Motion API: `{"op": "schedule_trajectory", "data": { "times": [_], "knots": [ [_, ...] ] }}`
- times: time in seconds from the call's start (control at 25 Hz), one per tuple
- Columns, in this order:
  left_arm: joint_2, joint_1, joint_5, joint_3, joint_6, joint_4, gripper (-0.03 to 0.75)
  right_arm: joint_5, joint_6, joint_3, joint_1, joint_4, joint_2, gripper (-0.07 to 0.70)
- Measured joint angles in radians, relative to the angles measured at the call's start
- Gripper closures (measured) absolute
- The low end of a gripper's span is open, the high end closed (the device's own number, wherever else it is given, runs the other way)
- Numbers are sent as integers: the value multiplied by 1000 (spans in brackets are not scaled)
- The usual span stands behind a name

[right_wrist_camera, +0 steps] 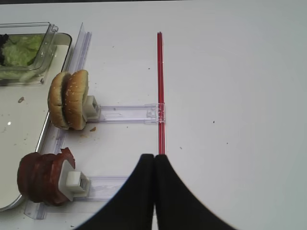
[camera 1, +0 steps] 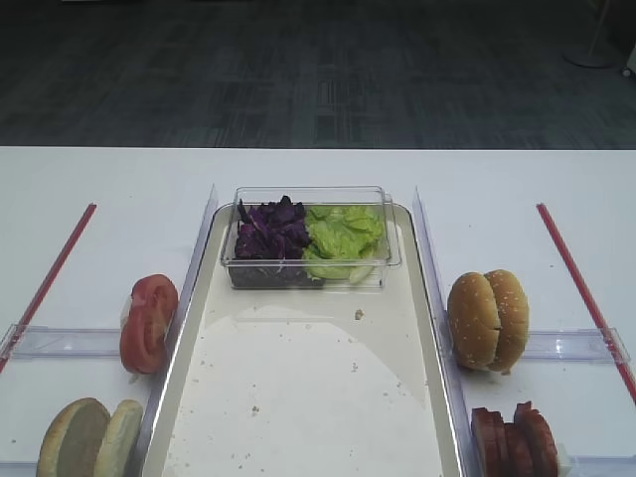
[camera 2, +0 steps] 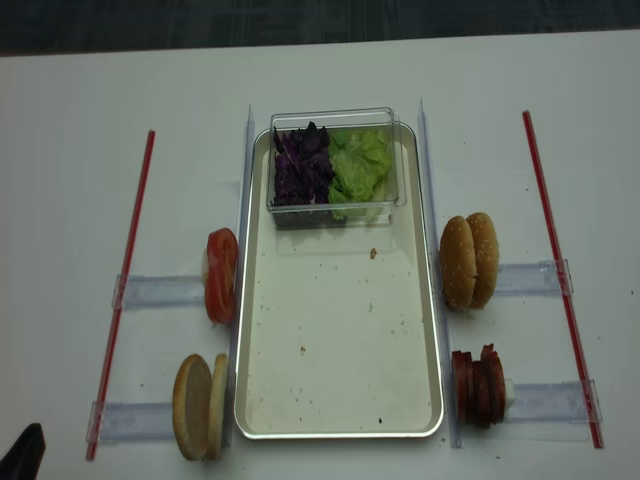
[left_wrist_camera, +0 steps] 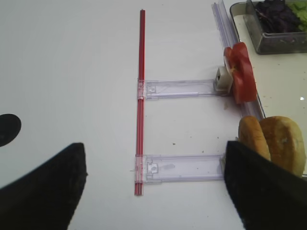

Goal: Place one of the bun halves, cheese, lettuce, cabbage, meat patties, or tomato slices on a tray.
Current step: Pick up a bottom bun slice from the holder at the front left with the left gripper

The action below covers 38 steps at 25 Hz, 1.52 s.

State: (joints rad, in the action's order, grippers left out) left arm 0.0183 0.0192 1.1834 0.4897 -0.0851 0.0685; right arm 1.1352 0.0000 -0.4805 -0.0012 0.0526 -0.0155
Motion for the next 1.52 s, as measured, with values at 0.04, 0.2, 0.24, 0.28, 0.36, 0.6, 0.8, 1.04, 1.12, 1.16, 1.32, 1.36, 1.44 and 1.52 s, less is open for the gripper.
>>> {"op": "schedule_trajectory", "data": {
  "times": [0.04,0.2,0.24,0.28,0.36,0.6,0.8,1.04,1.12,1.16,1.32,1.36,1.44,1.52],
  "knots": [
    [0,0,0,0,0,0,170,0,0,0,0,0,0,267],
    [0,0,0,0,0,0,170,0,0,0,0,0,0,267],
    [0,0,0,0,0,0,170,0,0,0,0,0,0,267],
    [0,0,0,0,0,0,170,0,0,0,0,0,0,267],
    [0,0,0,0,0,0,170,0,0,0,0,0,0,267],
    [0,0,0,0,0,0,170,0,0,0,0,0,0,267],
    [0,0,0,0,0,0,170,0,0,0,0,0,0,267],
    [0,0,0,0,6,0,170,0,0,0,0,0,0,267],
    [0,0,2,0,10,0,170,0,0,0,0,0,0,267],
    [0,0,6,0,9,0,171,0,0,0,0,0,0,267],
    [-69,0,59,24,9,0,192,0,0,0,0,0,0,267],
    [-102,0,71,29,9,0,200,0,0,0,0,0,0,267],
    [-190,0,80,33,9,0,207,0,0,0,0,0,0,267],
    [-271,0,82,34,9,-2,211,0,0,0,0,0,0,267]
  ]
}}
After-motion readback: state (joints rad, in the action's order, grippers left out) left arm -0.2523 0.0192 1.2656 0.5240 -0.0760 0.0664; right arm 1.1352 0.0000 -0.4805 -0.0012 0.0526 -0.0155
